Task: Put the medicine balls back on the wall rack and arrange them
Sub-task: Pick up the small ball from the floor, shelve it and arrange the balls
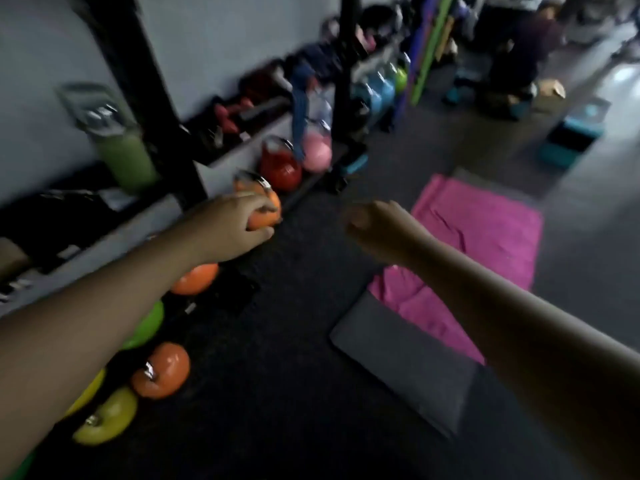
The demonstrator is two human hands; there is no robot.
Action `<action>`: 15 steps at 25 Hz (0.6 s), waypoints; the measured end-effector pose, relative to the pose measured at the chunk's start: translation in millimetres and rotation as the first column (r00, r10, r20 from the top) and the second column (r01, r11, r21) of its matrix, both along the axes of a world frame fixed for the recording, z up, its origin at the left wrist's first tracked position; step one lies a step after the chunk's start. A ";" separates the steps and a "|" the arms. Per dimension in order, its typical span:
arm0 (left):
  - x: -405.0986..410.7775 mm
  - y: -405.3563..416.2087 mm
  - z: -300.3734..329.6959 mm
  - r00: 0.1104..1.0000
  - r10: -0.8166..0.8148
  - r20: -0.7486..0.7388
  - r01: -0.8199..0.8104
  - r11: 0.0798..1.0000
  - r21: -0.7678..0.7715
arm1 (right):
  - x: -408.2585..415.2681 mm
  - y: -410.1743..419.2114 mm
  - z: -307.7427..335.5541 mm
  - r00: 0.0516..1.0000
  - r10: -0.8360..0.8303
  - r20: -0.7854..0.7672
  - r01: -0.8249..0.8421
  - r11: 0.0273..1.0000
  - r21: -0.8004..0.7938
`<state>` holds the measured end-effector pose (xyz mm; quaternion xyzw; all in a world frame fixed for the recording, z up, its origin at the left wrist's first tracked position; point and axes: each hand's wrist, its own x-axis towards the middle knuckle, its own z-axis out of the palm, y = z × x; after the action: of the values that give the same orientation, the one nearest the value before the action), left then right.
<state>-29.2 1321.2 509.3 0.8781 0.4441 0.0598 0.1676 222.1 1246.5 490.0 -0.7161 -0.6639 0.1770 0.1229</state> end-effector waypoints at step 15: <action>173.0 -350.8 -309.9 0.722 -0.606 -0.333 0.160 0.616 -0.771 | 58.2 -480.7 -303.9 0.631 -0.765 -0.129 0.488 0.521 -0.700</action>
<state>143.8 970.4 199.4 0.8002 0.2508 -0.4141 0.3540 280.3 765.8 186.1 -0.8521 -0.2119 0.4710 0.0847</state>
